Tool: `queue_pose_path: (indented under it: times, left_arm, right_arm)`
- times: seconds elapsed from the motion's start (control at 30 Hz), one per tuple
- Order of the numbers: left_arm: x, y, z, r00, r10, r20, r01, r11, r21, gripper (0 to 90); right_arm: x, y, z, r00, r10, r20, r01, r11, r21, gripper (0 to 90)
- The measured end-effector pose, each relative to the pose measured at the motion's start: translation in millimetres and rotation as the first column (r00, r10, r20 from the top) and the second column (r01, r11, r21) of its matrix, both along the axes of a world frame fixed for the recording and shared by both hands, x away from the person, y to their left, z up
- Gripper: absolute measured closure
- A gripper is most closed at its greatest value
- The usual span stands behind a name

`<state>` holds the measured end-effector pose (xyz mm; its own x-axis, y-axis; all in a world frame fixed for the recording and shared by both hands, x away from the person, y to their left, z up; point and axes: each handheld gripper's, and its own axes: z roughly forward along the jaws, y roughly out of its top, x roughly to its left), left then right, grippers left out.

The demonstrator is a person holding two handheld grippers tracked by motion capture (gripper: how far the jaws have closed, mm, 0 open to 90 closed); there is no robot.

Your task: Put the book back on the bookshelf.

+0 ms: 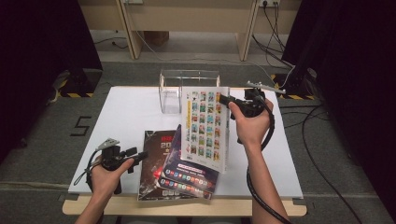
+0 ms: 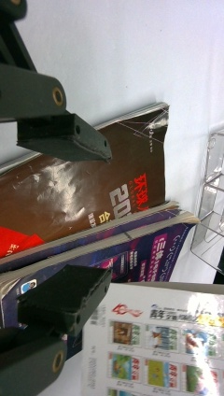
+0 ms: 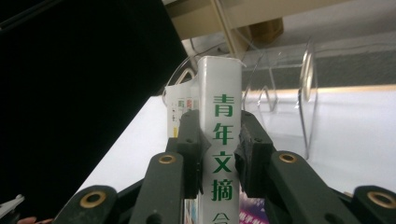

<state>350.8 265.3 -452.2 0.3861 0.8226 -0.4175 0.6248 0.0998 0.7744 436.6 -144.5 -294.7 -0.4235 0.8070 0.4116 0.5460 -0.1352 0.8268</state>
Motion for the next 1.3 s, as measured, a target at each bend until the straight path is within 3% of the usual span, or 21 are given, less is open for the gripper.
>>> queue_pose_path:
  times: [0.33, 0.77, 1.3]
  left_arm:
    - [0.8, 0.3, 0.2, 1.0000, 0.002, 0.001, -0.002, 1.0000, 0.000, 35.9]
    - [1.0, 0.4, -0.2, 1.0000, -0.004, 0.007, 0.004, 1.0000, -0.005, 36.0]
    - [0.9, 1.5, -2.5, 1.0000, -0.006, 0.004, 0.006, 1.0000, -0.005, 36.1]
  right_arm:
    - [1.2, 1.3, 13.3, 0.9938, -0.083, 0.074, 0.086, 0.995, -0.043, 74.0]
    - [13.4, 2.7, 28.0, 0.9686, -0.202, 0.145, 0.217, 0.972, -0.095, 74.1]
    - [46.1, 14.6, 36.5, 0.9700, -0.210, 0.124, 0.220, 0.972, -0.080, 74.1]
